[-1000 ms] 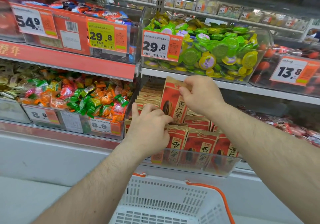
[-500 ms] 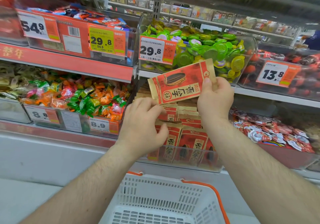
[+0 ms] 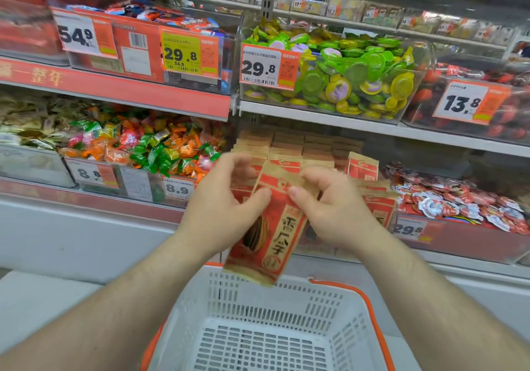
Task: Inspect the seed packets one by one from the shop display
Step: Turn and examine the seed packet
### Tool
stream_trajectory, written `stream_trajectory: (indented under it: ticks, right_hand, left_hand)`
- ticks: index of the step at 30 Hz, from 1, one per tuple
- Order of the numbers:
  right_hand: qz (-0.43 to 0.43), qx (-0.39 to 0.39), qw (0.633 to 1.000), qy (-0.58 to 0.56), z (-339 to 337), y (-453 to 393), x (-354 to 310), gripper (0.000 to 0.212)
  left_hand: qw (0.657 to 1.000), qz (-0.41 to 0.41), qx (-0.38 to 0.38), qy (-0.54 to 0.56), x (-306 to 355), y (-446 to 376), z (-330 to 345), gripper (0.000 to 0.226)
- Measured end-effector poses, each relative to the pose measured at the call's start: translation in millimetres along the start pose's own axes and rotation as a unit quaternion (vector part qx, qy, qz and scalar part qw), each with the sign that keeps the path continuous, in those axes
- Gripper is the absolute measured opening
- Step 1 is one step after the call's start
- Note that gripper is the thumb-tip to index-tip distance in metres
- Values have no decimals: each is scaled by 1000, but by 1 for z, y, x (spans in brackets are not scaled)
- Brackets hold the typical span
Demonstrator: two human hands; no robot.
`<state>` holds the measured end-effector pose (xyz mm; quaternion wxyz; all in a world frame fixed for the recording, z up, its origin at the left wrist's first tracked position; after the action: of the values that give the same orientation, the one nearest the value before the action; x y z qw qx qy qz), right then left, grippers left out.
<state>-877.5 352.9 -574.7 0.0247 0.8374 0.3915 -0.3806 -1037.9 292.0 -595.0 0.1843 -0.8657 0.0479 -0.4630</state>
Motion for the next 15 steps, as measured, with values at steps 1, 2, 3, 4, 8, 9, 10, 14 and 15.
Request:
stream_trajectory:
  ticks: [1, 2, 3, 4, 8, 9, 10, 14, 15]
  right_hand:
    - [5, -19, 1000, 22, 6, 5, 2, 18]
    - [8, -26, 999, 42, 11, 11, 4, 19]
    - [15, -28, 998, 48, 16, 16, 7, 21]
    - [30, -26, 999, 36, 20, 20, 12, 22]
    - [101, 18, 987, -123, 30, 36, 39, 18]
    - [115, 32, 980, -159, 32, 40, 44, 16]
    - [125, 39, 974, -183, 36, 45, 47, 17]
    - [152, 8, 973, -173, 52, 58, 55, 19]
    - [150, 4, 973, -174, 54, 60, 55, 22]
  left_hand:
    - [998, -32, -38, 27, -9, 2, 6, 34]
    - [995, -50, -68, 62, -14, 3, 11, 26]
    - [988, -58, -92, 108, -18, 5, 16, 12]
    - [980, -64, -116, 146, -19, 8, 21, 9]
    - [959, -95, -176, 203, -32, 23, 35, 34]
    - [953, -105, -180, 218, -36, 26, 37, 38]
    - [948, -118, -179, 234, -41, 28, 38, 40]
    - [947, -120, -179, 239, -48, 34, 42, 35]
    - [949, -113, -183, 232, -48, 34, 43, 35]
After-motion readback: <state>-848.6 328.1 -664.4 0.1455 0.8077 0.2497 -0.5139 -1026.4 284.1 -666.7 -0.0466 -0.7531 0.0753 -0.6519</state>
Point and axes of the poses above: each hand's wrist, its own y-axis away from the middle knuckle, its own z-axis out of the palm, x = y × z, the point moved 6 cm from there along -y, towards the middle knuckle, and after that the axes turned 14 degrees about -x, right-handed, at the moved point
